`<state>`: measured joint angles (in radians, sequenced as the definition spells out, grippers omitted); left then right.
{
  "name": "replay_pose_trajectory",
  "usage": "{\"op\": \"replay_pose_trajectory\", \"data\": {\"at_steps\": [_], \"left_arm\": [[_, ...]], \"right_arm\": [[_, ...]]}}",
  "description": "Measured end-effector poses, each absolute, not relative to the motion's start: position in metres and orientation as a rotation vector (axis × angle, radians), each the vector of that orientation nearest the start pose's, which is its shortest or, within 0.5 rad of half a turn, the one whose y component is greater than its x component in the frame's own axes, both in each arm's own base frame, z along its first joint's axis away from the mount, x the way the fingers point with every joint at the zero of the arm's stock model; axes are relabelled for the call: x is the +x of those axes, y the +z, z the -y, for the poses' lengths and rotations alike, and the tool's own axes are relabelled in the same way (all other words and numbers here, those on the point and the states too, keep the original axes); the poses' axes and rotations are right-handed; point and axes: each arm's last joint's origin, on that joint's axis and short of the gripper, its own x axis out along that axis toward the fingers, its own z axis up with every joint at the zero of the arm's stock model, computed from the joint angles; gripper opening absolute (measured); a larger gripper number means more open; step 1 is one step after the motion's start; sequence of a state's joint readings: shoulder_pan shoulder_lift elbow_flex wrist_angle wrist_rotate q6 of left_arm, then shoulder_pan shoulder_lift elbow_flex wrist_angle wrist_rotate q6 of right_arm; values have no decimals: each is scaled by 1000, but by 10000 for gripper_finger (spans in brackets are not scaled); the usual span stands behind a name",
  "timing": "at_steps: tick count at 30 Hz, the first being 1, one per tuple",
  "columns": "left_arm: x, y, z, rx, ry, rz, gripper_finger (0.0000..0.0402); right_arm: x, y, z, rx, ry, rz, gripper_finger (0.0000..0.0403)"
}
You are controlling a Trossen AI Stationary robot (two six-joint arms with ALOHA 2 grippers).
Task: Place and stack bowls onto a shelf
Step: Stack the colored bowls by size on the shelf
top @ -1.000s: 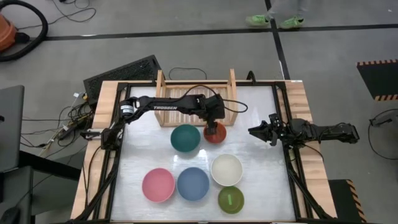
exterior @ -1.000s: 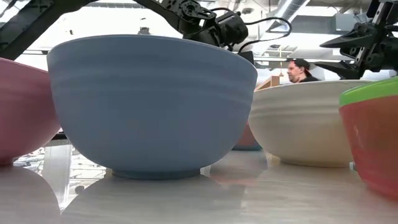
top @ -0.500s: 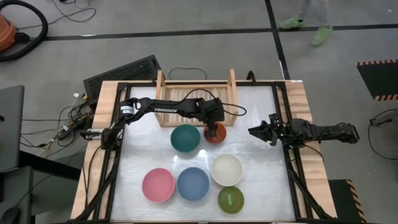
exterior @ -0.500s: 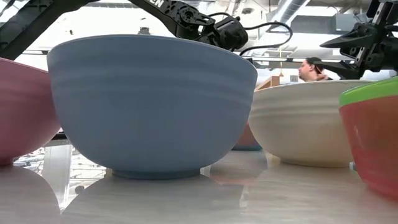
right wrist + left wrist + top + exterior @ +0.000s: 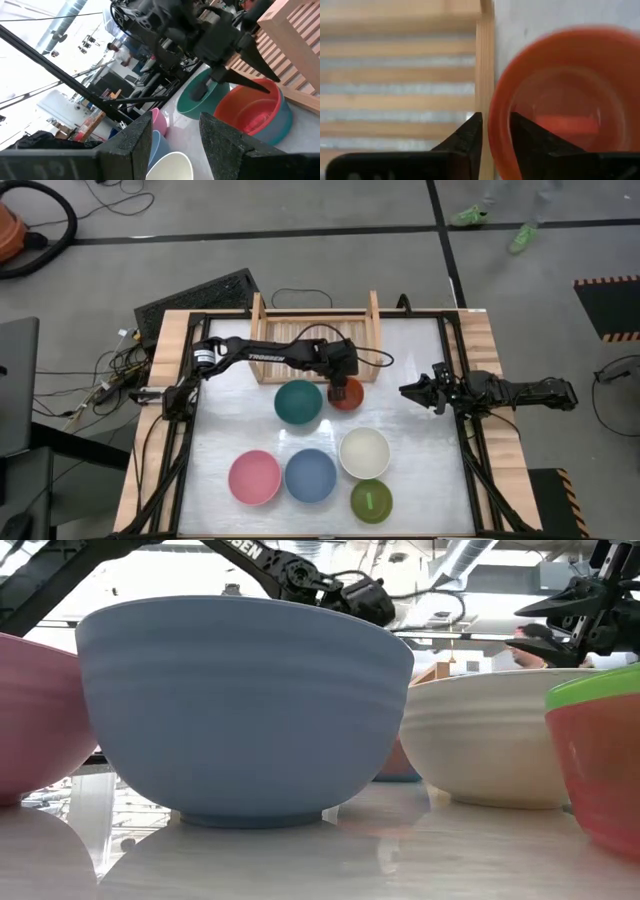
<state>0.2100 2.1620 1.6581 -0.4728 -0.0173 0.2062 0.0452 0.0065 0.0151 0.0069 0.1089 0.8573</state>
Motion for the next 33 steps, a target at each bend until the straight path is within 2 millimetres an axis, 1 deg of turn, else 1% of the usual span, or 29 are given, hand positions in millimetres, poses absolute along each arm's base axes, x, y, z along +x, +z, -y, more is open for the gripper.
{"op": "replay_pose_trajectory", "data": {"at_steps": [2, 7, 9, 12, 17, 20, 22, 33], "left_arm": [[453, 173, -97, 82, 124, -1005, 100], [454, 174, -97, 89, 167, -991, 147], [454, 178, -97, 97, 179, -979, 158], [457, 185, -95, 112, 196, -958, 162], [459, 186, -90, 137, 164, -951, 147], [457, 181, -89, 112, 142, -962, 128], [455, 178, -89, 104, 142, -978, 117], [457, 180, -88, 115, 169, -954, 64]], "right_arm": [[97, 169, -1, 858, -53, 42, 189], [97, 169, -1, 858, -52, 41, 189], [97, 169, -1, 858, -52, 41, 189], [97, 169, -1, 857, -52, 41, 189], [97, 169, -1, 857, -52, 41, 189], [97, 169, -1, 857, -52, 41, 189], [97, 169, -1, 857, -52, 41, 189], [97, 169, -1, 857, -52, 41, 189]]}}
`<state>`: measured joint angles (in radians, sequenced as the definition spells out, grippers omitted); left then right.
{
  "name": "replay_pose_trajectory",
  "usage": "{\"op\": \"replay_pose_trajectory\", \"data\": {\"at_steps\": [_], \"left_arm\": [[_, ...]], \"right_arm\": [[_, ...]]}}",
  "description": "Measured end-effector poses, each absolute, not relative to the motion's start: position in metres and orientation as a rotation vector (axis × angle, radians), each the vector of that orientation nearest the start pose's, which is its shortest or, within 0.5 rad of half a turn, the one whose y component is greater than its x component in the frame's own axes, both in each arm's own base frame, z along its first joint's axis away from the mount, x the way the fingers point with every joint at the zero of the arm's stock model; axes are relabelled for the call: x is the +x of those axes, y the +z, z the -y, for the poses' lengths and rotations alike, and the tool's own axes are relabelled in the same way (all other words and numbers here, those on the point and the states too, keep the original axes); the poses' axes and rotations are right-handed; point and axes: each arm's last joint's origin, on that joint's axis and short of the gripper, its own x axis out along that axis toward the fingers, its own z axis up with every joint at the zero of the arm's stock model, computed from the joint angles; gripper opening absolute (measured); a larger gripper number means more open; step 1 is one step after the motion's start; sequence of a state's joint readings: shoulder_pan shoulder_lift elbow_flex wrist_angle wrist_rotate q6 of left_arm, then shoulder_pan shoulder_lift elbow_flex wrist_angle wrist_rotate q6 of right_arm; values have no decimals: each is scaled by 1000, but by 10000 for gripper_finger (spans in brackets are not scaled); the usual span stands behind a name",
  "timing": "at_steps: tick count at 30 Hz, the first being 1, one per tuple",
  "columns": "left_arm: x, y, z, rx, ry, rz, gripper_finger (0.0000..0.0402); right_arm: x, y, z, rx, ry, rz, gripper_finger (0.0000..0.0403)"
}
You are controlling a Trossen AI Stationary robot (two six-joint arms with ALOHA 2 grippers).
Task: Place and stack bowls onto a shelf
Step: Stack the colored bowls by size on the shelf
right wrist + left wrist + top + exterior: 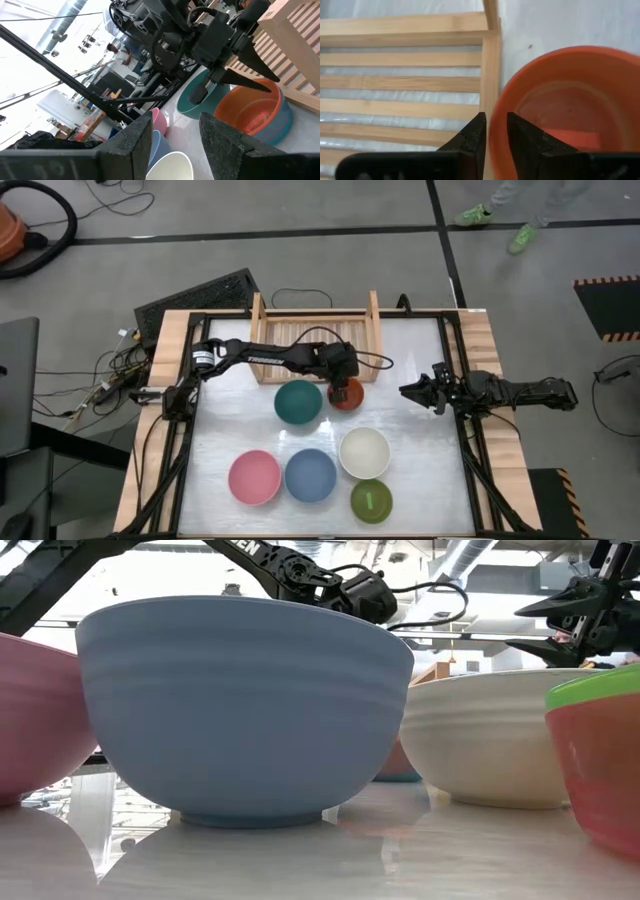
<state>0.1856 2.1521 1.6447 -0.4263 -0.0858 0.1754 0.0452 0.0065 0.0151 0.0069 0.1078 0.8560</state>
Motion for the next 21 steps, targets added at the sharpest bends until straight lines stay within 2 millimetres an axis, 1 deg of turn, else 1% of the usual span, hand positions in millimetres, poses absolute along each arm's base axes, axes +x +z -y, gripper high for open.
{"op": "replay_pose_trajectory", "data": {"at_steps": [5, 11, 17, 21], "left_arm": [[457, 180, -88, 134, 177, -956, 42], [457, 180, -88, 138, 174, -957, 4], [457, 180, -88, 129, 181, -956, 1], [457, 185, -88, 45, 215, -965, 0]], "right_arm": [[97, 169, -1, 857, -52, 41, 189], [97, 169, -1, 856, -52, 41, 189], [97, 169, -1, 853, -53, 41, 189], [97, 169, -1, 854, -52, 42, 189]]}}
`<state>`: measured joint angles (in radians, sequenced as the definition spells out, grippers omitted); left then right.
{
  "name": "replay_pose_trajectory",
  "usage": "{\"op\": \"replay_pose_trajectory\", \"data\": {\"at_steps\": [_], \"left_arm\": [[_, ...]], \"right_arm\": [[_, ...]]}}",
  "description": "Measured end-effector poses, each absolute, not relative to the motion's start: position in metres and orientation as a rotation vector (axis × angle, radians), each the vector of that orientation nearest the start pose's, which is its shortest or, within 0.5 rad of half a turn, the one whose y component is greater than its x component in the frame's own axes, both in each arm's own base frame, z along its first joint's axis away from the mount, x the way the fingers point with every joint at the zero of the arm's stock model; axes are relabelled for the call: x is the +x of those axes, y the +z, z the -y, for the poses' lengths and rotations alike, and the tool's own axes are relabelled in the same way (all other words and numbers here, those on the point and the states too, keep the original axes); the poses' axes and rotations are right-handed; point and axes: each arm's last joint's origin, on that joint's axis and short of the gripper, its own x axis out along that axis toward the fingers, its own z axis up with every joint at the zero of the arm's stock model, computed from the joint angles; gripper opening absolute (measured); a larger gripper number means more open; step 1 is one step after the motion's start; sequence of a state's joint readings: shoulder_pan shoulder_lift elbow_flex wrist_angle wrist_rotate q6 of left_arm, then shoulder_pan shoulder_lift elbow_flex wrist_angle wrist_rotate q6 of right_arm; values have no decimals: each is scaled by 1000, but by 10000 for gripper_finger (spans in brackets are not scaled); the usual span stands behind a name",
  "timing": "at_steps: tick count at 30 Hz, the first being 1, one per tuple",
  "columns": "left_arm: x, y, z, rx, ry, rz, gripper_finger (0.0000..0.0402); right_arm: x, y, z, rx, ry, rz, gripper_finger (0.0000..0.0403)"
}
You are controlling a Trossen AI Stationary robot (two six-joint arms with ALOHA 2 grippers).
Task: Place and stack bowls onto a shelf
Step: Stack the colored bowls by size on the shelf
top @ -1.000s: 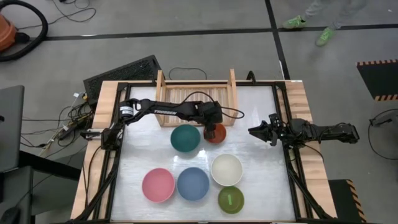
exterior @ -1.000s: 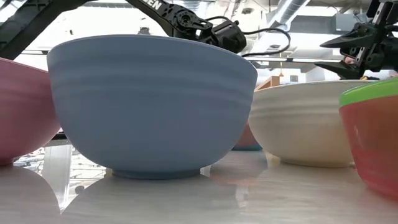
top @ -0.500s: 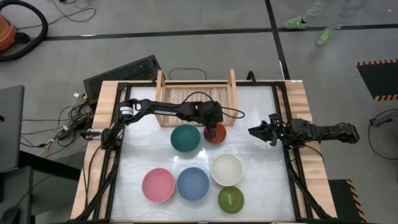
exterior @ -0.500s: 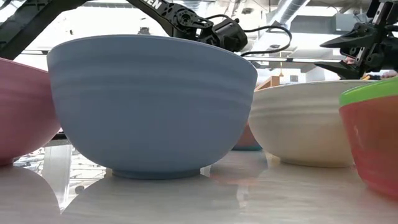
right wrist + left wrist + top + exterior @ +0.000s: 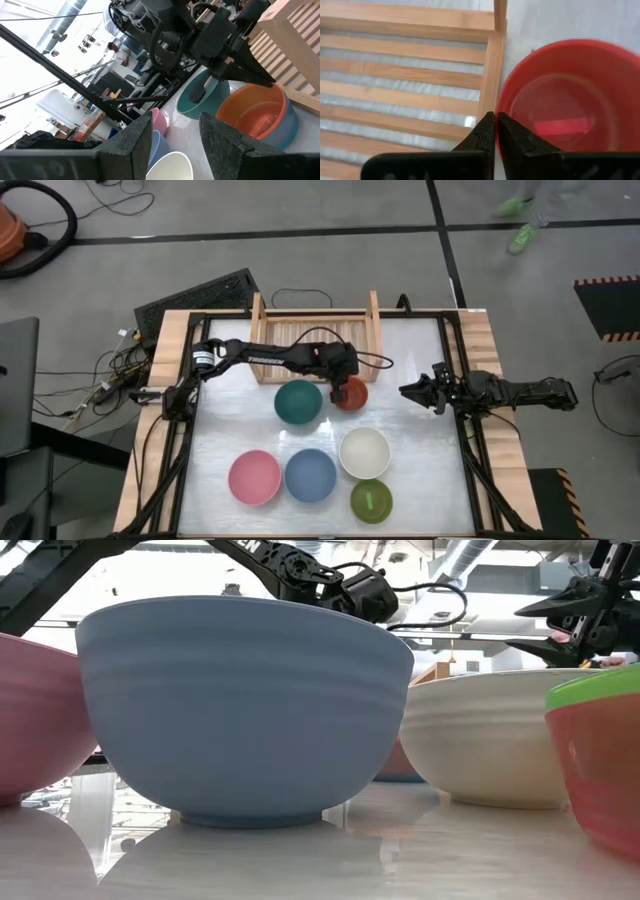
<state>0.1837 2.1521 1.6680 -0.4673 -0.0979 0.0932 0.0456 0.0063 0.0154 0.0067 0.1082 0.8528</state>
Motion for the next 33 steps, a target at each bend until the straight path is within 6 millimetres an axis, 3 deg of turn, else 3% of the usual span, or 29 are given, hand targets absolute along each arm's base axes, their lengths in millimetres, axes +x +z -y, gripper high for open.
{"op": "replay_pose_trajectory", "data": {"at_steps": [13, 24, 31, 33], "left_arm": [[467, 228, -89, -181, 267, -905, 0], [465, 279, -88, -330, 136, -906, 0], [461, 287, -95, -380, 75, -910, 0], [460, 286, -98, -317, 129, -928, 0]], "right_arm": [[97, 169, -1, 857, -53, 41, 189], [97, 169, -1, 857, -52, 42, 189], [97, 169, -1, 841, -53, 41, 189], [97, 169, -1, 839, -53, 41, 189]]}}
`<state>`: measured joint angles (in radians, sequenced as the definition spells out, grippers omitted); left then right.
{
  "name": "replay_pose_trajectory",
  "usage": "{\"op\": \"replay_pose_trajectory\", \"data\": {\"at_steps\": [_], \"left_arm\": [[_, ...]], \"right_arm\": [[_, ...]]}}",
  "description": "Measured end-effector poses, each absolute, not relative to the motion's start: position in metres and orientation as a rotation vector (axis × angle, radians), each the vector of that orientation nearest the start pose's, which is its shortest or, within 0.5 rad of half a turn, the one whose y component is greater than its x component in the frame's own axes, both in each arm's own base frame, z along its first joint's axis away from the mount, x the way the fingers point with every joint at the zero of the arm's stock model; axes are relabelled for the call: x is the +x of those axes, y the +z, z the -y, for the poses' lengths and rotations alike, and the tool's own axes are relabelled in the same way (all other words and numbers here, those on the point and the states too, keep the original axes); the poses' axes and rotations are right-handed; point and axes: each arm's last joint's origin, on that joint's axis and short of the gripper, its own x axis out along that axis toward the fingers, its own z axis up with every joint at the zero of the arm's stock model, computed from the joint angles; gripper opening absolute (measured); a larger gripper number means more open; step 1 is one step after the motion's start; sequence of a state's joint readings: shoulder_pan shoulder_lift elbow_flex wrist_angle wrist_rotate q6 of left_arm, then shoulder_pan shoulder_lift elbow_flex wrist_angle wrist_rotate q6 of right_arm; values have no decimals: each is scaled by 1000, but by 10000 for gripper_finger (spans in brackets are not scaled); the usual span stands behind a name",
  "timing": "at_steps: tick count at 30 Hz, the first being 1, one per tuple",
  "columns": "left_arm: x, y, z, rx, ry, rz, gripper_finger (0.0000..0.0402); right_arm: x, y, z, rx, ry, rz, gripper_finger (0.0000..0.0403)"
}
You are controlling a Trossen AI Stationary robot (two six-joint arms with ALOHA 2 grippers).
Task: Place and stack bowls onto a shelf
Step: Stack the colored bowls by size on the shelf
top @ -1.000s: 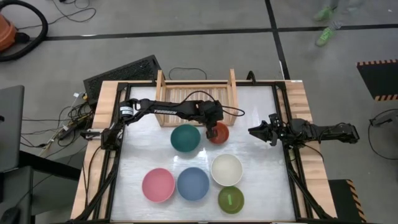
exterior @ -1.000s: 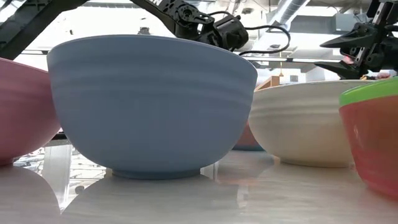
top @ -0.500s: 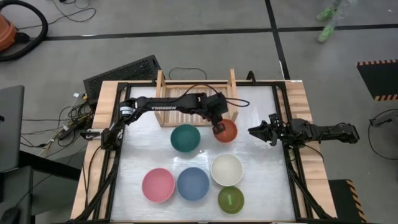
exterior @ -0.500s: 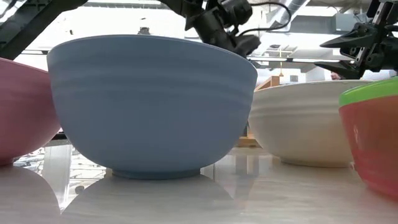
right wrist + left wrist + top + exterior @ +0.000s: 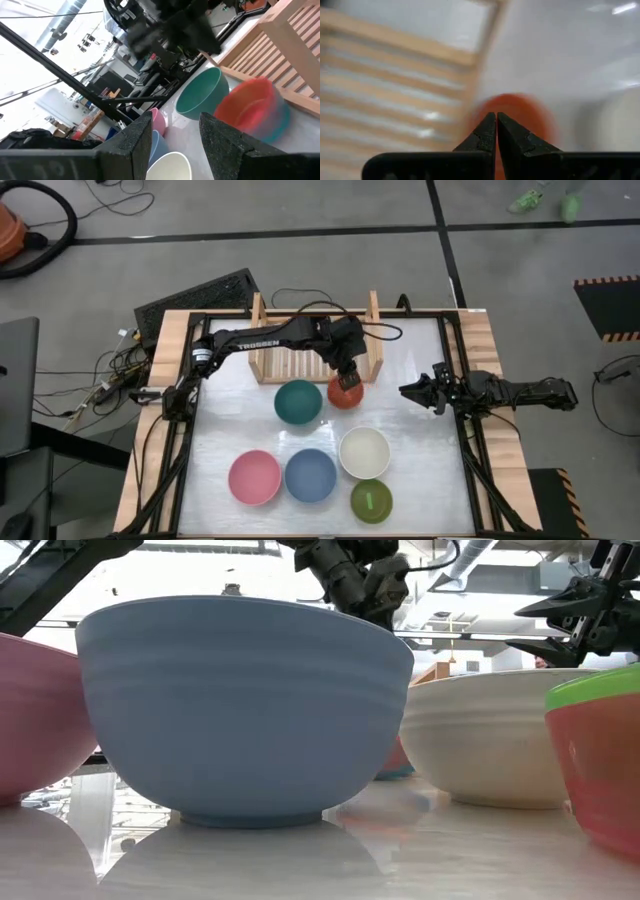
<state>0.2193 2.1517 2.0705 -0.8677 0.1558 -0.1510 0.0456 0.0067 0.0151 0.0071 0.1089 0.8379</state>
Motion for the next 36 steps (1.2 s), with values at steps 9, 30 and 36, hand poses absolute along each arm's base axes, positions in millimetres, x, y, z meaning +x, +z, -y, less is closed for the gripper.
{"op": "replay_pose_trajectory", "data": {"at_steps": [9, 30, 36], "left_arm": [[460, 283, -78, 94, 121, -1007, 54], [462, 216, -73, 82, 163, -1185, 169], [461, 210, -73, 53, 175, -1186, 134]], "right_arm": [[97, 169, -1, 831, -54, 41, 189], [97, 169, -1, 838, -57, 43, 189], [97, 169, -1, 838, -56, 43, 189]]}}
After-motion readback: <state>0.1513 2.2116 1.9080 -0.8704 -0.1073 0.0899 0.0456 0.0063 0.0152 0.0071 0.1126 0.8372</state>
